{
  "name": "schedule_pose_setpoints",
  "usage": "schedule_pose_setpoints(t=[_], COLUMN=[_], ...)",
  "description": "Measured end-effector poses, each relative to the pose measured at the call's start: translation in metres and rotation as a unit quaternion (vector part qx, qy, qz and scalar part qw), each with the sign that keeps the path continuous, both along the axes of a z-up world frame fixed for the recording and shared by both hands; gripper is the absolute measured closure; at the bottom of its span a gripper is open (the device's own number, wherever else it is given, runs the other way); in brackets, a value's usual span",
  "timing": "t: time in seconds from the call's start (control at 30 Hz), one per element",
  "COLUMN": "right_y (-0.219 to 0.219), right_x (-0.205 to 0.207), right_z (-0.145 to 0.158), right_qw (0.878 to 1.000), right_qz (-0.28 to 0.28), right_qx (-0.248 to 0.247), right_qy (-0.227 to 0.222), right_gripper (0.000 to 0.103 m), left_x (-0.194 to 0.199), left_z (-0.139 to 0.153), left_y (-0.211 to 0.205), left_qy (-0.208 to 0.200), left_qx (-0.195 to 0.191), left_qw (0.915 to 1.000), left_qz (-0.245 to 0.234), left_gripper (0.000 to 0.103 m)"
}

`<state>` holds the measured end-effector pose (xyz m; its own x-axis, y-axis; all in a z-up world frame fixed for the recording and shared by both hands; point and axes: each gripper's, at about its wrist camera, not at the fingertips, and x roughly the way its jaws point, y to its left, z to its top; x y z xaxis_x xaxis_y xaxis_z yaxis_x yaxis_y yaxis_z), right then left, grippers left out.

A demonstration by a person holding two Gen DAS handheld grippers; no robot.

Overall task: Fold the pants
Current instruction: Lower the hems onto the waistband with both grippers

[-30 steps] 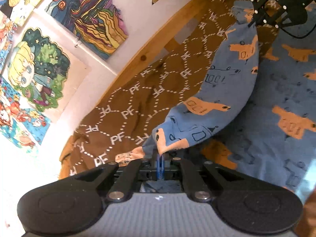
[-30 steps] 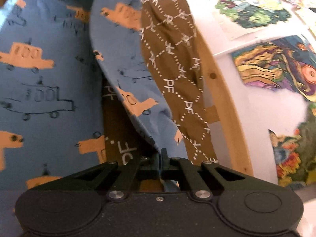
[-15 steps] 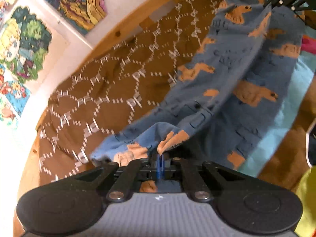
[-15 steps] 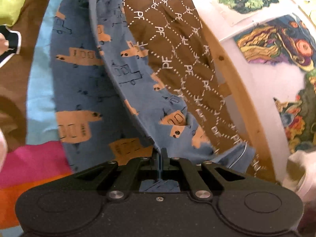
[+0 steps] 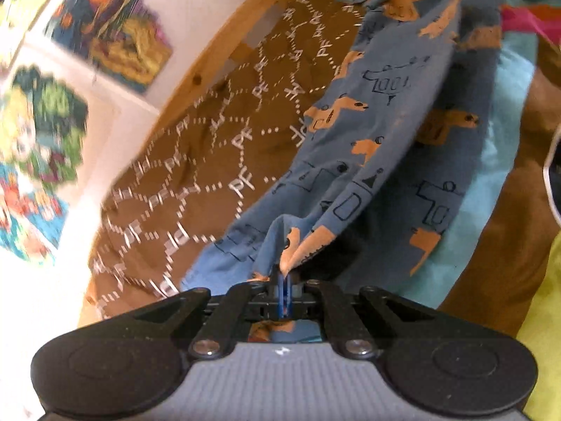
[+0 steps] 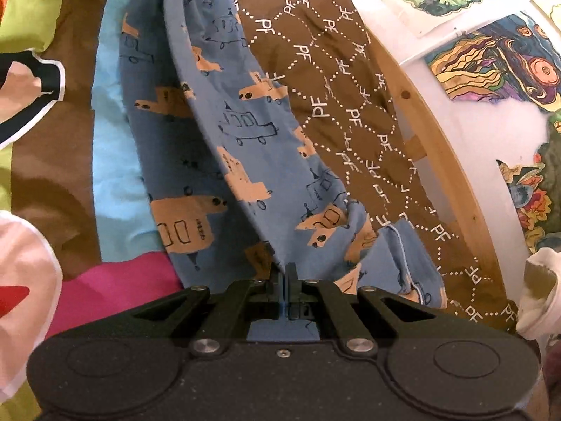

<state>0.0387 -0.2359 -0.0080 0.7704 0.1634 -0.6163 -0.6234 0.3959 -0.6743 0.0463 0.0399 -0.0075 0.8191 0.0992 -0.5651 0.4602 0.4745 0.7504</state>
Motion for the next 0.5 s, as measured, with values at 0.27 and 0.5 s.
schedule_pose_setpoints(t=[0.27, 0.5], right_y=[0.000, 0.001], right_x=[-0.004, -0.010], right_z=[-0.001, -0.012], right_qw=[1.000, 0.999], right_qz=[-0.002, 0.004], right_qx=[0.004, 0.002], right_qy=[0.023, 0.033], right_gripper=[0.103, 0.103], left_x=[0.007, 0.011], left_z=[0.001, 0.019], left_y=[0.010, 0.040], left_qy=[0.059, 0.096], left_qx=[-0.051, -0.212], left_qw=[0.9966, 0.9634], left_qz=[0.028, 0.133], left_gripper=[0.096, 0.083])
